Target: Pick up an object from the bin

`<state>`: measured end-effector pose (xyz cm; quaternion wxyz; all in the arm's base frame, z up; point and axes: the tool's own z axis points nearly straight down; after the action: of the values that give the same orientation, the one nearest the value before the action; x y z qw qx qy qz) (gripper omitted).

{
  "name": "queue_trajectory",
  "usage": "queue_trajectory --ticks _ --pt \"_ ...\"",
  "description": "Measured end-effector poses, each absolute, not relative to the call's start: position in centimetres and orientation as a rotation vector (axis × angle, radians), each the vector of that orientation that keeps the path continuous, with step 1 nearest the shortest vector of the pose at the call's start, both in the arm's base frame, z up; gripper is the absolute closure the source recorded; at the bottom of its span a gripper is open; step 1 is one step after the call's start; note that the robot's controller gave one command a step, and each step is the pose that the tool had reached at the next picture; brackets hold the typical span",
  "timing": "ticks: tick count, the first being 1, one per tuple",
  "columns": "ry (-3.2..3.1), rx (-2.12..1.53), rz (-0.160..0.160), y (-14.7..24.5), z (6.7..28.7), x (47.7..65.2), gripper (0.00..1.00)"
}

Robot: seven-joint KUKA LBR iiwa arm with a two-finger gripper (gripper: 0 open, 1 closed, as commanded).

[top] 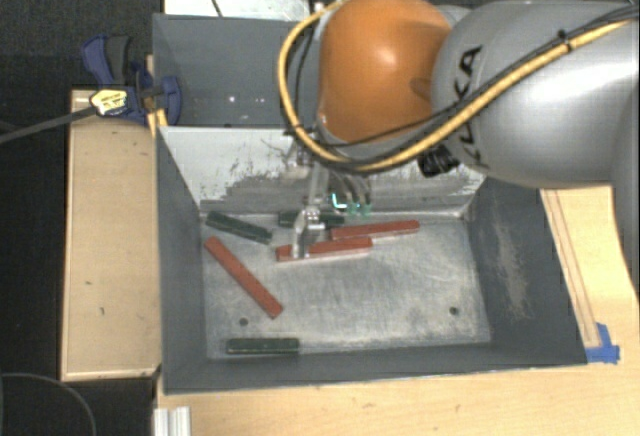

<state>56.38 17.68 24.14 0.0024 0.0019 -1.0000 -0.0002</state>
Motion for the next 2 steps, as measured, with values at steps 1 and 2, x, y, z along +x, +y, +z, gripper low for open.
queue_trajectory --ticks 1,2 --pt "-3.140 0.004 -0.002 17.6 24.4 56.4 0.00" --pt "-3.140 0.114 0.000 17.6 25.4 52.7 0.00"
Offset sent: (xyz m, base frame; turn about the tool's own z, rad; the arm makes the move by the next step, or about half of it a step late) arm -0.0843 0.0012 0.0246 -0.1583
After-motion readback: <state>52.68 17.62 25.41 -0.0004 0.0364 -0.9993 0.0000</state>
